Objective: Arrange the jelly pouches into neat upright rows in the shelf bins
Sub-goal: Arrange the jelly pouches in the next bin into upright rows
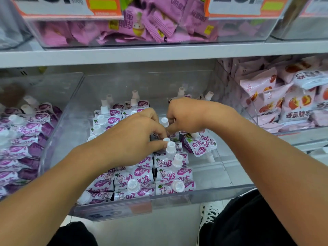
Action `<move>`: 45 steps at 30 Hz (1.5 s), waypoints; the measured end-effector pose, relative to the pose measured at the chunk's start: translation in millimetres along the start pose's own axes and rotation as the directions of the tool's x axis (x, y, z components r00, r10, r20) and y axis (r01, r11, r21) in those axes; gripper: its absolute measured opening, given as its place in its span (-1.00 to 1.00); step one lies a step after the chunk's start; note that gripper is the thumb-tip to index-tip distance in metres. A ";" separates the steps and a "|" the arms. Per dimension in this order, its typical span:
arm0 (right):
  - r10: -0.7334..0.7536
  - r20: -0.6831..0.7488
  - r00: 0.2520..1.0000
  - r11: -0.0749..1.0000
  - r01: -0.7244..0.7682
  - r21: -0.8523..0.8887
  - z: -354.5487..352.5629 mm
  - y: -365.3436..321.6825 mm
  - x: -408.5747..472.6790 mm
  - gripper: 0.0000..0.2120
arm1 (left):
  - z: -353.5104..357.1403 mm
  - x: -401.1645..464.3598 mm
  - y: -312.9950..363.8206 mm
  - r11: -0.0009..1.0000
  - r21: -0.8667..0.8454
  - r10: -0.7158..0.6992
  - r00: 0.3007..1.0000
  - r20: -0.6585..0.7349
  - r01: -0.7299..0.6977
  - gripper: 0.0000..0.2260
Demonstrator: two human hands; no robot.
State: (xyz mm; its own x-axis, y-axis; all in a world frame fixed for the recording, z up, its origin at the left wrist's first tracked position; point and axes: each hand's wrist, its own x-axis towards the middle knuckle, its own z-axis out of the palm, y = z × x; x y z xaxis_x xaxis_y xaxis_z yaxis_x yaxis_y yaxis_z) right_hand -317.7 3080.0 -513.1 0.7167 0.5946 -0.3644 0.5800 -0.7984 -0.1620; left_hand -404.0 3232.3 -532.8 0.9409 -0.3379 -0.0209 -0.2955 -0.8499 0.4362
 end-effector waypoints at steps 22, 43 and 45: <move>0.186 0.144 0.972 0.963 -0.152 -0.222 5.5 5.9 -13.4 -0.23 | -5.0 9.0 -0.4 0.998 0.047 -0.045 0.996 0.083 0.041 -0.75; 0.206 0.125 0.971 0.954 -0.227 0.195 -15.4 11.3 7.1 -0.75 | -1.2 12.8 1.2 0.996 0.047 -0.076 0.997 0.030 0.075 -0.71; 0.207 0.165 0.964 0.942 -0.242 0.231 -16.7 11.9 4.3 -0.72 | -2.1 12.6 1.6 0.996 0.044 -0.082 0.996 0.028 0.081 -0.71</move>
State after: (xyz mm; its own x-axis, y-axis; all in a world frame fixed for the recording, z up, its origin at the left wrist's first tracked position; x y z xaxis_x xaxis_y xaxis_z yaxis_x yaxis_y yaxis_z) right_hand -301.3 3074.7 -501.3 0.7474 0.3923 -0.5361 0.2837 -0.9182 -0.2764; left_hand -392.3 3227.5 -530.4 0.9572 -0.2777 -0.0816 -0.2252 -0.8916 0.3929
